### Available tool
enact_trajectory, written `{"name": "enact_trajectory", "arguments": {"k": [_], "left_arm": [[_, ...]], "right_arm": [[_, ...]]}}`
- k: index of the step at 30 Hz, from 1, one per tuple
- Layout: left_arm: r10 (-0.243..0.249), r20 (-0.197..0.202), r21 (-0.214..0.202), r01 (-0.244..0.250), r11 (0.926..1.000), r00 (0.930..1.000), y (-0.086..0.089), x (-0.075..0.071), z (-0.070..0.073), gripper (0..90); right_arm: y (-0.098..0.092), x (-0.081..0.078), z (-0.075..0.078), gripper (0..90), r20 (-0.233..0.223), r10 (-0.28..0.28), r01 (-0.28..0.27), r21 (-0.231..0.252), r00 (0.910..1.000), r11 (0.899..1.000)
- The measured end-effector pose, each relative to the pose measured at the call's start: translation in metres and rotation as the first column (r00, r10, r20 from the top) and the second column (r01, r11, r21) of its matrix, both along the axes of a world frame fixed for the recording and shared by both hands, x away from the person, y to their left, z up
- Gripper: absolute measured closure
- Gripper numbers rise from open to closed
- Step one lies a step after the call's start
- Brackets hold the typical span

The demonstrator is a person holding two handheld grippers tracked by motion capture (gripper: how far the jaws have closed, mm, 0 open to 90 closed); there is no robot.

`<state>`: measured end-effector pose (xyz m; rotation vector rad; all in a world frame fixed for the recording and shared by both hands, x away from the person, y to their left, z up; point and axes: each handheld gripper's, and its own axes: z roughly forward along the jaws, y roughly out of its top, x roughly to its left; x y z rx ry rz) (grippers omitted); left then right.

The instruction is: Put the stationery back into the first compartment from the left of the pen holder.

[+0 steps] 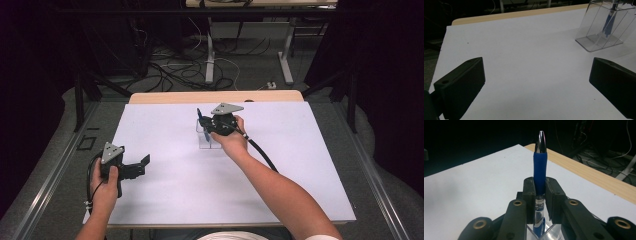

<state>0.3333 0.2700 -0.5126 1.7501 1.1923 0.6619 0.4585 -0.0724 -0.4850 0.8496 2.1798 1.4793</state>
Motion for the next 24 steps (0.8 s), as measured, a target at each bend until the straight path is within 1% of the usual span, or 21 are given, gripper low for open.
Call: {"name": "enact_trajectory", "arguments": {"k": [2, 3, 5, 7, 10, 11, 13, 15, 16, 17, 18, 19, 21, 22, 24], "left_arm": [[0.000, 0.001, 0.001, 0.000, 1.0000, 1.0000, 0.000, 0.000, 0.000, 0.2], [0.000, 0.001, 0.001, 0.000, 1.0000, 1.0000, 0.000, 0.000, 0.000, 0.2], [0.001, 0.001, 0.000, -0.001, 1.0000, 1.0000, 0.000, 0.000, 0.000, 0.2], [0.002, 0.001, 0.000, -0.002, 1.0000, 1.0000, 0.000, 0.000, 0.000, 0.2], [0.001, 0.002, 0.000, -0.001, 1.0000, 1.0000, 0.000, 0.000, 0.000, 0.2], [0.001, 0.002, 0.000, -0.001, 1.0000, 1.0000, 0.000, 0.000, 0.000, 0.3], [0.001, 0.002, 0.000, -0.001, 1.0000, 1.0000, 0.000, -0.001, 0.001, 0.2], [0.001, 0.004, 0.002, -0.001, 1.0000, 1.0000, 0.000, -0.001, 0.001, 0.2], [0.002, 0.003, 0.002, -0.002, 1.0000, 1.0000, 0.000, -0.001, 0.001, 0.2], [0.003, 0.002, 0.002, -0.003, 1.0000, 1.0000, 0.000, -0.001, 0.001, 0.2], [0.002, 0.002, 0.001, -0.002, 1.0000, 1.0000, 0.000, -0.001, 0.001, 0.2], [0.002, 0.003, 0.000, -0.002, 1.0000, 1.0000, 0.000, -0.001, 0.001, 0.2], [0.003, 0.004, -0.002, -0.003, 1.0000, 1.0000, 0.000, -0.001, 0.001, 0.3], [0.003, 0.004, -0.002, -0.003, 1.0000, 1.0000, -0.001, -0.001, 0.001, 0.2], [0.004, 0.004, -0.002, -0.004, 1.0000, 1.0000, -0.001, -0.001, 0.001, 0.2]], "right_arm": [[-0.002, 0.000, 0.001, 74.9, -0.012, 0.000, 0.000, 0.008, 0.9999, 1.000], [-0.003, -0.001, 0.003, 72.3, -0.028, -0.001, 0.001, 0.000, 0.9996, 1.000], [-0.004, -0.003, 0.007, 67.1, -0.024, 0.002, -0.001, 0.028, 0.9997, 1.000], [-0.007, -0.004, 0.011, 61.5, -0.020, 0.010, -0.010, 0.032, 0.9998, 0.999], [-0.012, -0.008, 0.017, 54.8, -0.019, 0.019, -0.019, 0.029, 0.9996, 0.999], [-0.014, -0.009, 0.019, 53.0, -0.017, 0.024, -0.023, 0.020, 0.9996, 1.000], [-0.019, -0.012, 0.023, 51.3, -0.016, 0.034, -0.034, 0.008, 0.9993, 0.999], [-0.024, -0.016, 0.026, 48.5, 0.003, 0.030, -0.030, 0.005, 0.9995, 1.000], [-0.027, -0.018, 0.027, 47.3, 0.001, 0.027, -0.027, 0.009, 0.9996, 1.000], [-0.030, -0.021, 0.029, 45.3, -0.012, 0.021, -0.021, 0.014, 0.9997, 1.000], [-0.033, -0.022, 0.030, 43.0, -0.018, 0.021, -0.021, 0.027, 0.9996, 0.999], [-0.036, -0.024, 0.031, 39.8, -0.033, 0.019, -0.018, 0.039, 0.9993, 0.999], [-0.043, -0.027, 0.034, 34.3, -0.034, 0.010, -0.009, 0.037, 0.9994, 0.999], [-0.046, -0.028, 0.035, 31.3, -0.045, 0.003, -0.002, 0.034, 0.9990, 0.999], [-0.051, -0.031, 0.037, 23.2, -0.052, -0.014, 0.014, -0.001, 0.9985, 1.000]]}}
